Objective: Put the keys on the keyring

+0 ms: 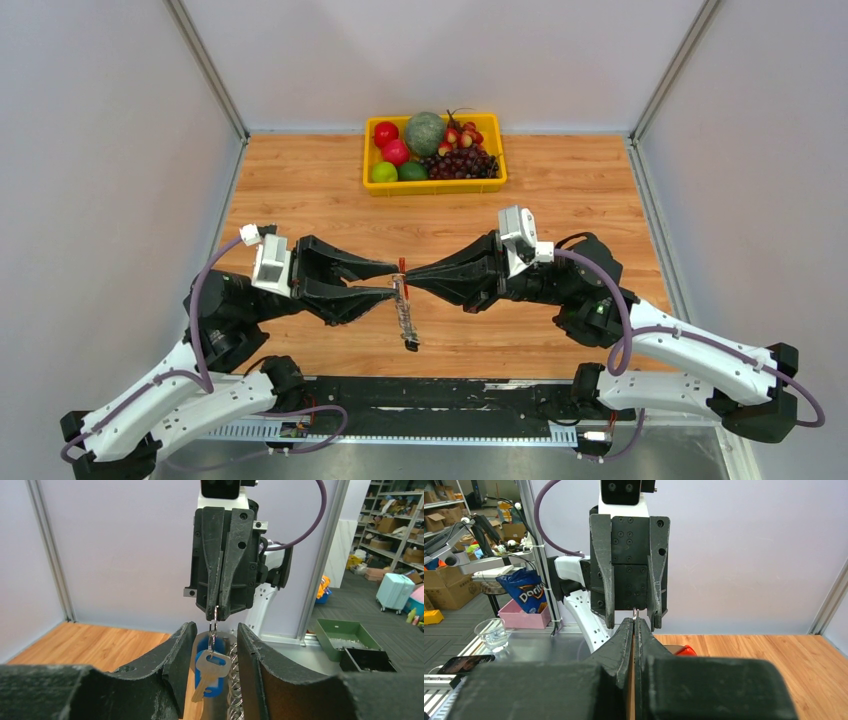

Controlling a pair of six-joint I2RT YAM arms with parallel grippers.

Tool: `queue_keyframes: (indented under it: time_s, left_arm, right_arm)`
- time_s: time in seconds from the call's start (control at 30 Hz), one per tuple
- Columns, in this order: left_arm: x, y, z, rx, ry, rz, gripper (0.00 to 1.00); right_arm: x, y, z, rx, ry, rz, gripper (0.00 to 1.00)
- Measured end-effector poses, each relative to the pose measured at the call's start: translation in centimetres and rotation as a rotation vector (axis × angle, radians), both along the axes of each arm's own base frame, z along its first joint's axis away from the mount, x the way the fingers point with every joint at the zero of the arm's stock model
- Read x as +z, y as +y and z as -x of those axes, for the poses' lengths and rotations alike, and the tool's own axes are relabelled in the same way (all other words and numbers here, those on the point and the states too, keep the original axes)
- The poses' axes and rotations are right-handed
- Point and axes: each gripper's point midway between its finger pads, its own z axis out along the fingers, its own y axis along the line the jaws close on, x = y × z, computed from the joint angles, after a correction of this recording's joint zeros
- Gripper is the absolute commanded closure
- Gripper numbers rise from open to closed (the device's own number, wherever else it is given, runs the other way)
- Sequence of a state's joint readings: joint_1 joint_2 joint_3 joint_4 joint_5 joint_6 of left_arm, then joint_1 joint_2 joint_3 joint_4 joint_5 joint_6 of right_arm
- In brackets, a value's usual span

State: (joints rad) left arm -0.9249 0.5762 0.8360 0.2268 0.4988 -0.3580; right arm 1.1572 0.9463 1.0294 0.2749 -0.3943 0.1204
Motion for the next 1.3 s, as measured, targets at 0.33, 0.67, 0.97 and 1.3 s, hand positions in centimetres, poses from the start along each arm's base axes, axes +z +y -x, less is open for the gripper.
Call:
queue_keyframes:
  time_s: [0.33,0.67,0.97,1.3]
  left_arm:
    - [0.2,0.5,-0.2,0.028,0.001,0.017,0.56]
    - [-0.2,0.0,-0.6,0.027,0.01,0.003,0.59]
    - [-0.5,-0.4,-0.7,0.018,0.014,-0.008,0.61]
    - [-0.2,-0.4,-0.5,0.011,0.002,0.001,0.61]
  right_arm:
    - [0.4,-0.3,0.1,-0.003,-0.011,-0.01,1.0]
    - [0.7,-0.4,0.1,-0.003,-0.017,-0.016,1.0]
    - [1.0,-0.4,0.3,0.003,-0.022,-0.02,1.0]
    - [1.0,-0.4,0.2,0.001,-0.029,-0.021,1.0]
